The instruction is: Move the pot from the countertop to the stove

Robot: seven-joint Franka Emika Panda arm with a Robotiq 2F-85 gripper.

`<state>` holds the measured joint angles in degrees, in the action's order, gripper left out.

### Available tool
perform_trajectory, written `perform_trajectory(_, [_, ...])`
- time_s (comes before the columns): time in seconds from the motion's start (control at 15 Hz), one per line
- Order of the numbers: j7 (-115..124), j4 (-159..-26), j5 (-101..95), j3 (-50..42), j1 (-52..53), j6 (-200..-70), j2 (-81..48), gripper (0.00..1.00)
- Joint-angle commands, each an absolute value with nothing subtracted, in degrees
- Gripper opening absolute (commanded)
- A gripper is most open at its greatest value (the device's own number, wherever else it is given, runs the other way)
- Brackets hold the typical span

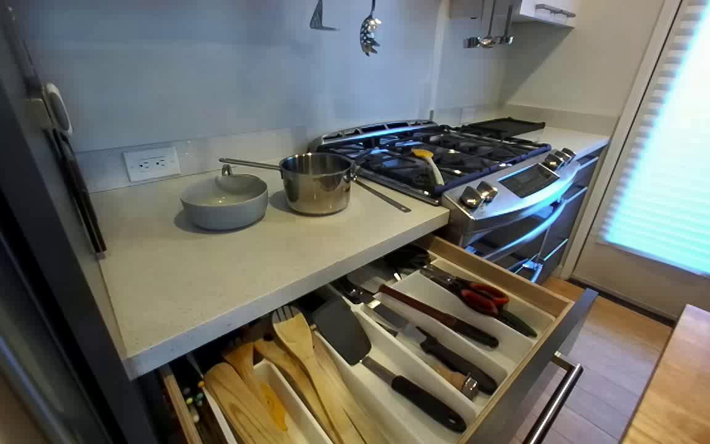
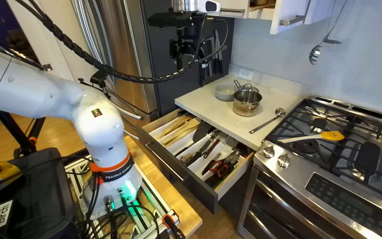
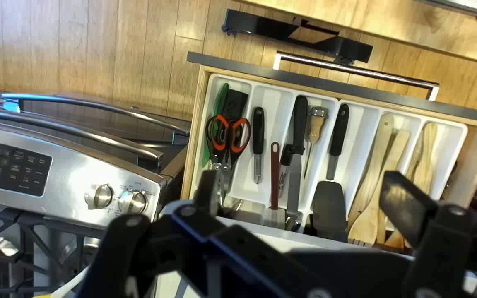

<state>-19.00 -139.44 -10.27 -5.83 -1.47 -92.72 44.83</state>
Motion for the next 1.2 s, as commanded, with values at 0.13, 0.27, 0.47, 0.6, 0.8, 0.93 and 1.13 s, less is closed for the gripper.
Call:
perform_trajectory(0.13, [-15.8,-140.1,-10.8,-5.7,-1.2,-94.9,45.2,1.0])
perform_trajectory(0.27, [-11.6,-141.0,-9.9,-5.5,-1.6,-101.0,43.8,1.0])
perform_trajectory(0.47, [-9.8,-141.4,-10.4,-4.8,-0.7,-112.6,37.2,1.0])
perform_trajectory(0.6, [-13.1,-139.8,-9.8,-4.8,1.1,-116.1,30.3,1.0])
perform_trajectory(0.8, [-14.6,-136.7,-10.8,-3.6,1.7,-119.7,19.8,1.0])
perform_trajectory(0.93, [-13.0,-132.2,-11.2,-2.5,1.0,-119.7,12.4,1.0])
perform_trajectory(1.13, [-12.3,-133.8,-10.2,-2.1,0.7,-120.0,13.6,1.0])
